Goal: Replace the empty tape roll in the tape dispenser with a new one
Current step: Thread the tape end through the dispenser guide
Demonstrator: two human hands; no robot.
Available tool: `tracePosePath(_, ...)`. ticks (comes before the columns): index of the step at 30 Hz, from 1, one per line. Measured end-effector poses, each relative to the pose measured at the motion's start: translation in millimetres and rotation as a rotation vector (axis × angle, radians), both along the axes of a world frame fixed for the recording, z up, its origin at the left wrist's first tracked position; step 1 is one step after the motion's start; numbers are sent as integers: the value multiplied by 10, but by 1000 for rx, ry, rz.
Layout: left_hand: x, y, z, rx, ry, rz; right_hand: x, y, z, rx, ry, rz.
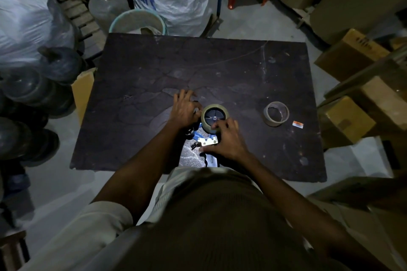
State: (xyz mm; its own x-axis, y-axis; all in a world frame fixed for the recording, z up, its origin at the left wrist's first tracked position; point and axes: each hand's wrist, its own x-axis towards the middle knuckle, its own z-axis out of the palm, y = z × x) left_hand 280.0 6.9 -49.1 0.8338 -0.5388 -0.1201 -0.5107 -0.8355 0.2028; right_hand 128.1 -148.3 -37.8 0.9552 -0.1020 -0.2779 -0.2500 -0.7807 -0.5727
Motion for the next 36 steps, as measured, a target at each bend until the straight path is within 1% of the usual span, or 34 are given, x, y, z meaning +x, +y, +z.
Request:
tracePosePath(3, -92, 33, -59, -14, -20, 36, -58, 53, -81, -24, 41, 48)
tracePosePath(8, -345, 50, -91, -28, -155, 105, -56, 69, -144, 0, -6, -41)
tracePosePath(12, -586, 39, -133, -34, -189, 191, -78, 101, -159, -12, -17, -66)
tracePosePath(18, -702, 66, -146, -83, -151, 220, -139, 74, -223, 53, -57, -104)
tracePosePath(24, -785, 132, -106, -110, -56, 271, -177, 97, -261, 18, -151, -52)
tracePosePath(28, -846, 184, -82, -166, -56, 280, -181, 103, -289, 23, -178, -56)
tracePosePath(33, -805, 242, -50, -107, 12, 253, -157, 105, -329, 50, -189, -70)
tracePosePath(36, -788, 274, -51, -70, 15, 232, -152, 94, -320, 80, -198, -68)
